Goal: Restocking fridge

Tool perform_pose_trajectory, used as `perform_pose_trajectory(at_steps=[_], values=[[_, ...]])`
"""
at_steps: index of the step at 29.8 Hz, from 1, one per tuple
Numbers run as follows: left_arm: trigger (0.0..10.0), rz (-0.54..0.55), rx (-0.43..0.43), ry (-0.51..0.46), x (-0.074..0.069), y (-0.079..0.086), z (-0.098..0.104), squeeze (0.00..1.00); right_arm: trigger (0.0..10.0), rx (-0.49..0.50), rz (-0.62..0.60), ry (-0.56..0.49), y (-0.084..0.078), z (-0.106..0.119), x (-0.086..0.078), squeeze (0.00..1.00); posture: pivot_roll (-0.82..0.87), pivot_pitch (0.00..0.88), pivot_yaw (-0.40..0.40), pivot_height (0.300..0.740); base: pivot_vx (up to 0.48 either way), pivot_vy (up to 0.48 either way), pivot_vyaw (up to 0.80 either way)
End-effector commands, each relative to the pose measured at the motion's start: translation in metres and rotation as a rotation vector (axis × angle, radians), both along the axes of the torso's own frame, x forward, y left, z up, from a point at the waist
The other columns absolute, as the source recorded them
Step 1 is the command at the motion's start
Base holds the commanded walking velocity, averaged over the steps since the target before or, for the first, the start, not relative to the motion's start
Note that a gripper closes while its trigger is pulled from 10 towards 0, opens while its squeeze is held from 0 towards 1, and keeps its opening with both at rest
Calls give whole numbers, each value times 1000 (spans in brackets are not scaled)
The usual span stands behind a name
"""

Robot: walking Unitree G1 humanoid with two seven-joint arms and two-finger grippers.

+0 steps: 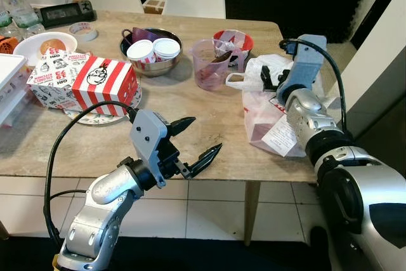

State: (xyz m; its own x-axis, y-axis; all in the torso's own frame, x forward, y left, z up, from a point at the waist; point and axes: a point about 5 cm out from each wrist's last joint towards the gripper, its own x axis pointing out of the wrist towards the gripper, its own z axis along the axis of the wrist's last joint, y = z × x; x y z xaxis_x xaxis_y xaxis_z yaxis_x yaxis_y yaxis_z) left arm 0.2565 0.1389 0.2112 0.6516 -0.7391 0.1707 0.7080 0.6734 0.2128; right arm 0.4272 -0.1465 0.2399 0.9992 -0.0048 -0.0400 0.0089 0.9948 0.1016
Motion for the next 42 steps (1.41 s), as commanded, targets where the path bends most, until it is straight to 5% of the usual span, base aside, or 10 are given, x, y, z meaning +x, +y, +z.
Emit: perform_pose_trajectory(at_steps=[1,8,17,30,31,32,33,36,37,42], values=[[10000,-19,8,-3,-4,-1,2,0,10000,8,-21,-23,-4,6,1,0,50,203,-109,740,0,0,0],[10000,-43,12,4,-3,-3,3,0,10000,-66,-69,7,-12,6,1,0,36,195,-98,740,0,0,0],[10000,-92,13,25,-2,-9,0,0,10000,23,-36,181,-11,-18,-3,0,17,172,-81,740,0,0,0],[10000,-99,27,31,0,-9,0,0,10000,76,-92,245,-22,-21,-4,0,19,163,-83,740,0,0,0],[10000,-100,29,31,0,-9,0,0,6588,87,-85,248,-21,-22,-5,0,19,163,-83,740,0,0,0],[10000,-100,29,31,0,-9,0,0,6588,87,-85,248,-21,-22,-5,0,19,163,-83,740,0,0,0],[10000,-104,31,33,0,-9,0,0,2353,94,-78,251,-20,-23,-5,0,19,163,-83,740,0,0,0],[10000,-108,32,35,0,-9,0,0,2353,98,-74,254,-19,-23,-5,0,20,162,-83,740,0,0,0],[10000,-117,39,40,0,-9,0,0,0,109,-55,268,-17,-25,-5,0,19,160,-83,740,0,0,0],[10000,-130,41,46,-1,-10,-1,0,0,135,-36,290,-15,-29,-6,0,16,155,-83,740,0,0,0]])
